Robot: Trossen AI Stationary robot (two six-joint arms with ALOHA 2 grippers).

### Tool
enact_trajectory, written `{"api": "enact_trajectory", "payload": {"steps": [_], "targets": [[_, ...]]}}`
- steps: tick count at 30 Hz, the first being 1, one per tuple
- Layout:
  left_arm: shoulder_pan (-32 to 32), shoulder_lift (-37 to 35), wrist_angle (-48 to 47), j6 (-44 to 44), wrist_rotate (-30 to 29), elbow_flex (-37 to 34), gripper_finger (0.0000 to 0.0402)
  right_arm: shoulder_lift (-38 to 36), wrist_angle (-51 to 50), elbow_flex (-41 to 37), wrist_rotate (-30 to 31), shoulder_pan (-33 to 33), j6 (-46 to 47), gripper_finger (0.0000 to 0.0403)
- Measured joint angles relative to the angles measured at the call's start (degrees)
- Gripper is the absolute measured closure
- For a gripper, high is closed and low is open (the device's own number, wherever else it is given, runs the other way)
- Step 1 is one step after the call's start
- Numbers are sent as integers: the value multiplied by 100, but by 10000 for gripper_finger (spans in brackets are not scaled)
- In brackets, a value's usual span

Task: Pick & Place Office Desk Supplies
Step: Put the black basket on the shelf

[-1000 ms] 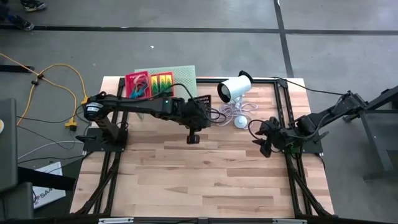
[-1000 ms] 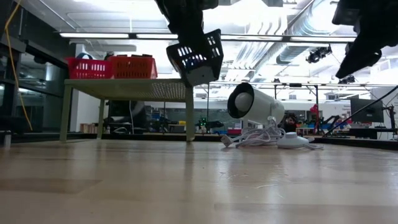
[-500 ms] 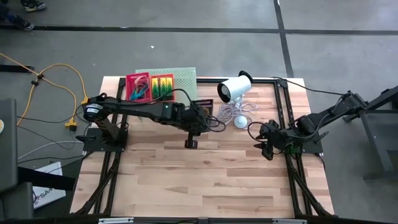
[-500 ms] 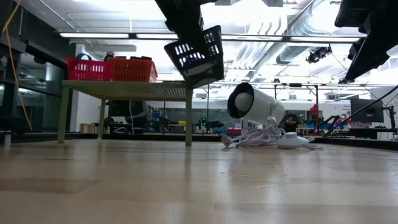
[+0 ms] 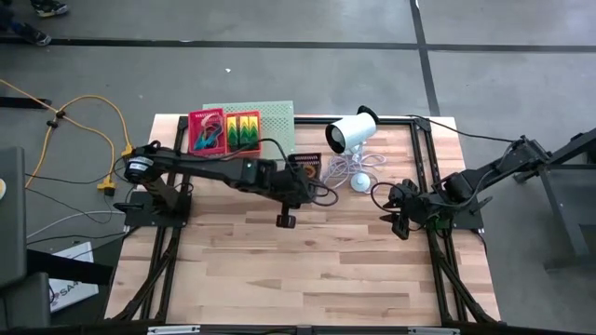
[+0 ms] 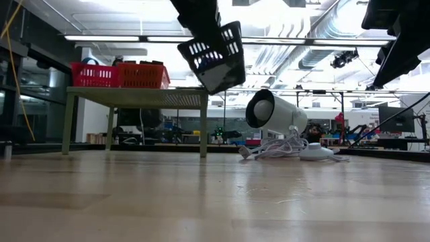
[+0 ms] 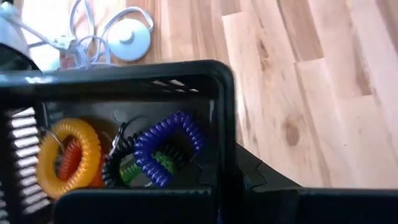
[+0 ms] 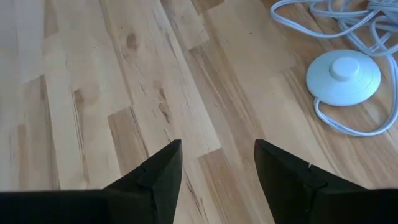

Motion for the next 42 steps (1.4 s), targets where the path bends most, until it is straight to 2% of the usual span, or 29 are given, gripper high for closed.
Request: {"api": "enact_trajectory", "payload": {"steps": [14,18,21,27,37,42], "targets": [[-384,0,-144,-101,-208,37,401,1,-1,0,1,0,0,215],[-323,0,-488,-51,-265,280,401,1,-2,0,1,0,0,215],[-235,0,-893,35,-517,623,401,1,-1,0,1,0,0,215],[52,2,-1625,247,-909,1174,401,1,-2,0,1,0,0,215],[971,108,-2096,604,-951,1252,401,1,0,0,1,0,0,215],[1289,519,-2201,688,-949,1520,401,0,39,0,3,0,0,215]]}}
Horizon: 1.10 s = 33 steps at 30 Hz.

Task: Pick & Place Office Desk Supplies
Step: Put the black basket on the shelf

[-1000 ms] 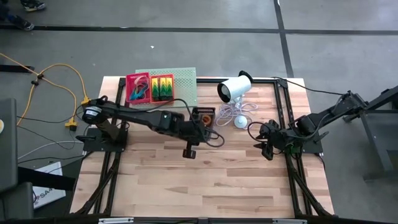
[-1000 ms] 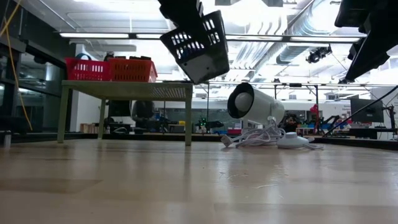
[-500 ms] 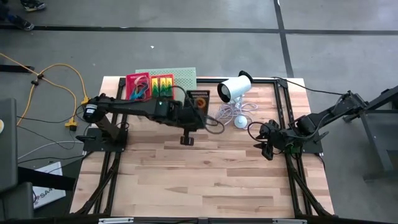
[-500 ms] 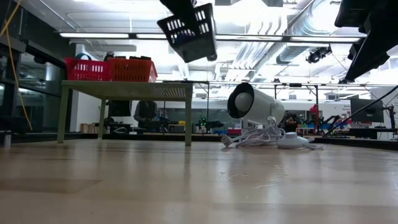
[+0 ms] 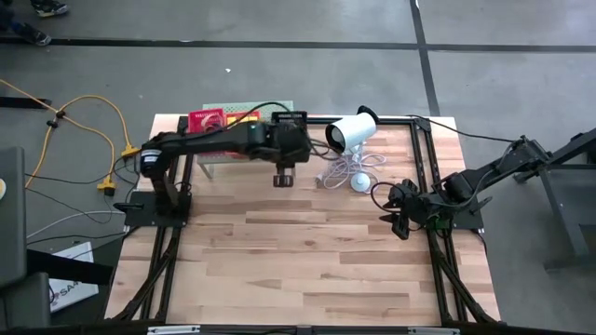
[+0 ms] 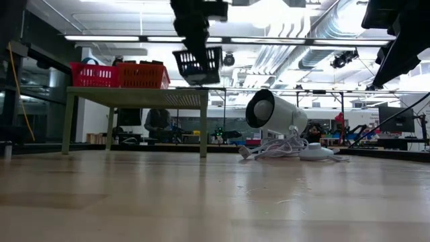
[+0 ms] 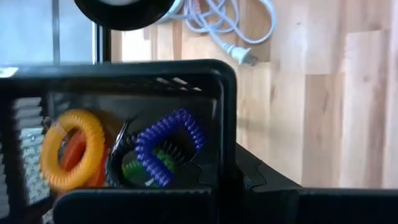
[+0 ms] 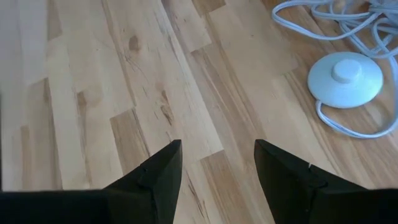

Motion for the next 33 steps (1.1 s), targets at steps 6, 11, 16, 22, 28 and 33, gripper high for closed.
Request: {"api": "enact_trajectory", "payload": {"steps": [6,11,16,22,28,33], "targets": [[195,696,-634,-114,-44,791,401,1,116,0,-1,0,0,215],[404,1012,-999,-209,-17,1285,401,1,179,0,1,0,0,215],[541,1011,-1048,-251,192,1312,401,1,190,0,1,0,0,214],[683,989,-1181,-341,625,1312,401,1,194,0,1,0,0,215],[703,989,-1186,-325,644,1310,401,1,214,0,1,0,0,214],[668,989,-1242,-194,642,1302,401,1,216,0,1,2,0,215]]}}
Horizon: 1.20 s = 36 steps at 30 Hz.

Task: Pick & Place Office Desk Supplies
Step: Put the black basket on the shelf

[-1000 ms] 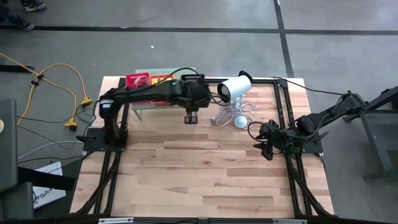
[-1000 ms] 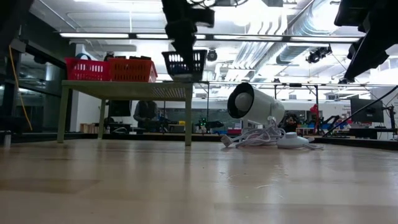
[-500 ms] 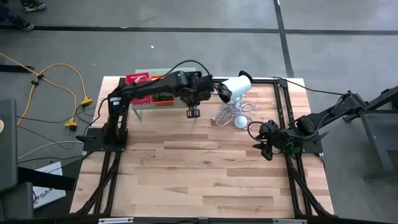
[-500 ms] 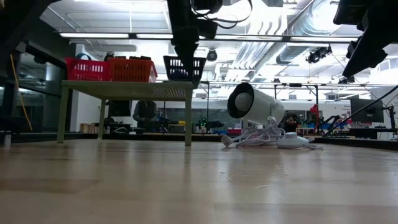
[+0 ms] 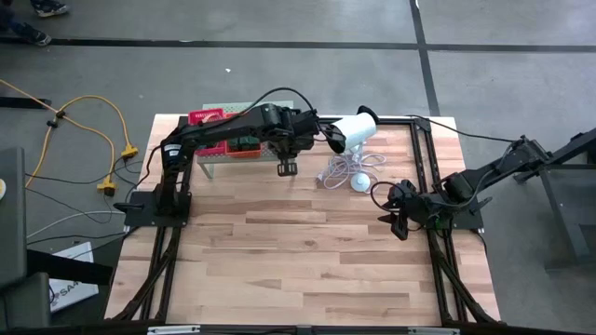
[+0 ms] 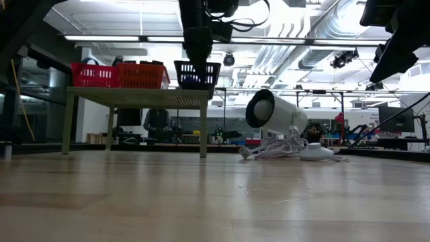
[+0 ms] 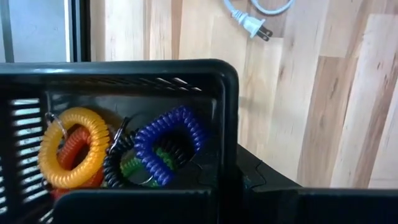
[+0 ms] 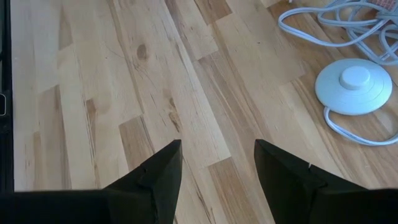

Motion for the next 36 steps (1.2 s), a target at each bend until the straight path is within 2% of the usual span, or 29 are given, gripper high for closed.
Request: {"api": "enact_trajectory", "payload": {"steps": [10,21,36], "targets": [[-67,-146,-61,26,-185,-193,401,-1,-4,0,0,-2,0,215],[-85,-843,911,169,-229,-1376,401,-1,4,0,0,-2,0,215],[149,-850,830,168,-37,-1396,401,0,12,0,0,-2,0,215]]}}
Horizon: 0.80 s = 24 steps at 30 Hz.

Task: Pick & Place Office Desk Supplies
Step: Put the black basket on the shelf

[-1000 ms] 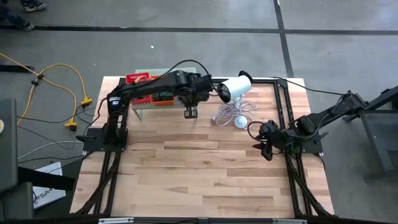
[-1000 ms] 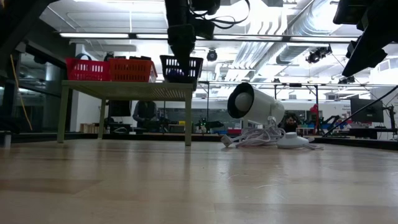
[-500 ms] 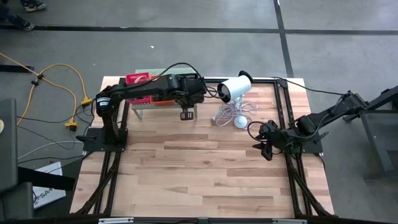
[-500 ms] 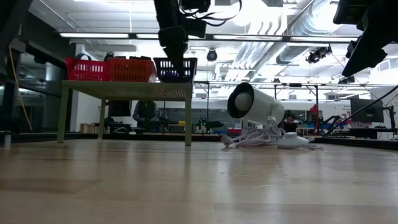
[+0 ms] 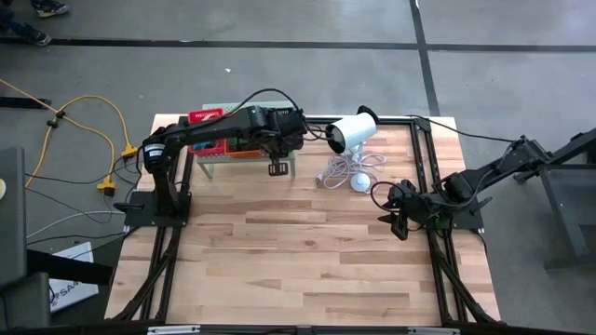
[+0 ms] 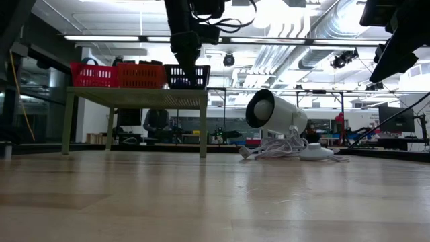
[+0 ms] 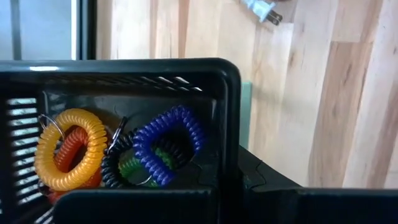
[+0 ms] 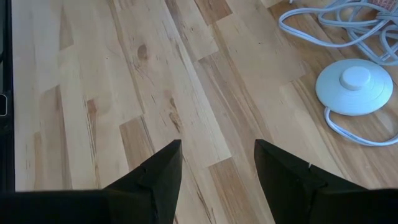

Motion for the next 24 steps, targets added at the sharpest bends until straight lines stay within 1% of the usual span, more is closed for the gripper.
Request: {"api": "enact_trajectory", "payload": {"steps": [19,24], "targets": [[31,0,-75,138,20,0,400,-2,2,0,-2,0,0,214],[57,0,-92,142,20,0,378,-1,2,0,0,0,0,215]]}}
